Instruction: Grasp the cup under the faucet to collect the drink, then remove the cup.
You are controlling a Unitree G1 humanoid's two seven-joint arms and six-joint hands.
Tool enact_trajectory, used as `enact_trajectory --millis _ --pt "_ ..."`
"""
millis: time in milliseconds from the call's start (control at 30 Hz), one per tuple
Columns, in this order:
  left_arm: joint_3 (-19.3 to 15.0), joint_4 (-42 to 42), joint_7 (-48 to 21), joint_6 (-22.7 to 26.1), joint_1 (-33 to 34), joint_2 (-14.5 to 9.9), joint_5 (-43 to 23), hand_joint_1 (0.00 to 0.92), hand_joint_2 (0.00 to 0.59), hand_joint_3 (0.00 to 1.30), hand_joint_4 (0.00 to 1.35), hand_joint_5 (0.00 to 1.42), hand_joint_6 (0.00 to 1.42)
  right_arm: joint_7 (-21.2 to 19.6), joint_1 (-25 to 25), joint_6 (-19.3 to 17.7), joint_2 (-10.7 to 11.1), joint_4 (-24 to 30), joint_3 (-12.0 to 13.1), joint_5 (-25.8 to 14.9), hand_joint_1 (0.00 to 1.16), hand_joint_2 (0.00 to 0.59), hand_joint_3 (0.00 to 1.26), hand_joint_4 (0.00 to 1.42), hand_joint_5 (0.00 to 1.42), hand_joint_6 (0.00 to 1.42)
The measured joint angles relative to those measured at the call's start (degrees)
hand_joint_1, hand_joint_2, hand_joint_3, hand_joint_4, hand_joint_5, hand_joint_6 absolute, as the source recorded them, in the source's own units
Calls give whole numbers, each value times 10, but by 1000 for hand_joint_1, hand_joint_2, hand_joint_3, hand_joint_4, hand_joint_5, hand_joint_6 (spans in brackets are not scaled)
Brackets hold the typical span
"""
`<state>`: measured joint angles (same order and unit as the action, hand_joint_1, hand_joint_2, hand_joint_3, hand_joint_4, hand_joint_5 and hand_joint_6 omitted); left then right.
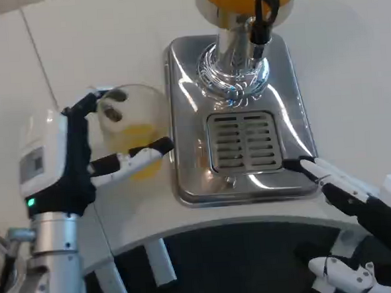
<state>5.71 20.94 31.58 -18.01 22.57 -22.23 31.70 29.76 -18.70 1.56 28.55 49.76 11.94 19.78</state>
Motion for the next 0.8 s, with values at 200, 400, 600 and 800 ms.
enact_trajectory --millis 200,400,600,800 --pt "-36 -46 -46 -20 -40 -27 -29 581 33 1199 1179 1424 1424 -7 8 -6 8 -7 -4 15 275 452 46 0 28 137" --pt "-56 -107 -92 -38 -91 -35 -53 581 33 1207 1187 1424 1424 -14 19 -44 23 -14 -4 36 253 459 26 0 0 85" --pt "-76 -185 -132 -52 -150 -35 -74 581 33 1207 1192 1424 1424 -35 2 -130 36 -15 14 59 190 469 0 0 0 47" --pt "-86 -248 -160 -56 -197 -27 -87 581 35 1207 1192 1424 1424 -45 -27 -210 37 -24 40 60 89 453 0 0 0 48"
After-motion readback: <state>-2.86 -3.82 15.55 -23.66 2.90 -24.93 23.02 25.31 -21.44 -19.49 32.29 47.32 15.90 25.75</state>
